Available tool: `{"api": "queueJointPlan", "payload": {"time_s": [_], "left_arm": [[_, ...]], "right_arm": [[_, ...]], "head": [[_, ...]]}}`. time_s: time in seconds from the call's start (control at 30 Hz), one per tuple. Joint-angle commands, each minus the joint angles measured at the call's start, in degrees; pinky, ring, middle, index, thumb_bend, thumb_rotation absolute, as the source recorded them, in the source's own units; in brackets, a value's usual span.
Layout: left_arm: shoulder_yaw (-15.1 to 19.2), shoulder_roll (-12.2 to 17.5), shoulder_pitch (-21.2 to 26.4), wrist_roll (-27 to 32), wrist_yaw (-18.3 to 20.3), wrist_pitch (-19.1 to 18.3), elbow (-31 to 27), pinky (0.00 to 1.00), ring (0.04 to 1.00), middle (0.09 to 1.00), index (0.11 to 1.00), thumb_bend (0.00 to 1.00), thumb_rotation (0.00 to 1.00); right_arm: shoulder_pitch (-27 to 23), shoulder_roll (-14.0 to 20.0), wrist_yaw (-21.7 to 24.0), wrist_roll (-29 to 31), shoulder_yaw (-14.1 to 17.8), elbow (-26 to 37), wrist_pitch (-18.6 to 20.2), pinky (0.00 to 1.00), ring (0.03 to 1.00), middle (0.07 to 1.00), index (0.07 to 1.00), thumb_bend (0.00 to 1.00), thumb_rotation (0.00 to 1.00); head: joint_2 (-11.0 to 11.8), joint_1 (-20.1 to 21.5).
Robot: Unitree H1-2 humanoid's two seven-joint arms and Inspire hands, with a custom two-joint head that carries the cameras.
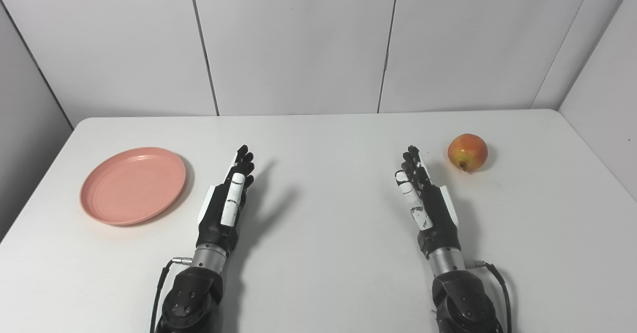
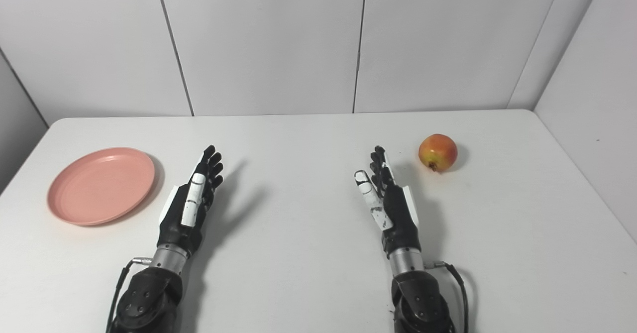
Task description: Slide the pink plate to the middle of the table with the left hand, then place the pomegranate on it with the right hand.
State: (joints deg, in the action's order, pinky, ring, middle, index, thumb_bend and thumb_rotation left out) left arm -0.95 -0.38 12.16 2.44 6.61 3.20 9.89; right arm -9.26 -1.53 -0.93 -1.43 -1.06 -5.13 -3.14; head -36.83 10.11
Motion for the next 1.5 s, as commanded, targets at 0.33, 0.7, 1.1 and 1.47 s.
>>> {"api": "queueJointPlan", "payload": {"time_s": [0.33, 0.7, 1.1, 1.47], "left_arm": [[0.25, 0.55, 1.94, 1.28, 0.7, 2.98, -0.06, 1.0, 1.0, 1.0, 1.0, 0.54, 1.0], [0.34, 0.55, 2.09, 1.16, 0.53, 2.57, -0.14, 1.0, 1.0, 1.0, 1.0, 0.55, 1.0], [0.26, 0.77, 2.51, 0.77, 0.68, 3.87, 1.52, 1.0, 1.0, 1.0, 1.0, 0.57, 1.0], [-2.03, -2.31, 2.82, -4.29, -3.74, 8.59, 7.08, 1.0, 1.0, 1.0, 1.0, 0.6, 1.0]], "right_arm": [[-1.77, -0.75, -0.59, -0.05, 0.34, 1.26, -0.4, 1.0, 0.977, 0.975, 0.971, 0.7, 0.84], [-2.23, -1.06, -0.42, 1.01, 0.75, 0.64, -0.47, 0.98, 0.969, 0.97, 0.973, 0.7, 0.81], [-2.59, -0.78, -0.22, 0.64, 0.7, -0.92, -1.92, 0.98, 0.974, 0.976, 0.981, 0.67, 0.83], [-1.35, 5.2, 6.34, 5.23, 1.38, -3.35, -7.82, 1.0, 1.0, 1.0, 1.0, 0.62, 0.86]], "head": [[-0.24, -0.1], [-0.56, -0.09], [1.03, -4.31], [7.33, -21.69]]}}
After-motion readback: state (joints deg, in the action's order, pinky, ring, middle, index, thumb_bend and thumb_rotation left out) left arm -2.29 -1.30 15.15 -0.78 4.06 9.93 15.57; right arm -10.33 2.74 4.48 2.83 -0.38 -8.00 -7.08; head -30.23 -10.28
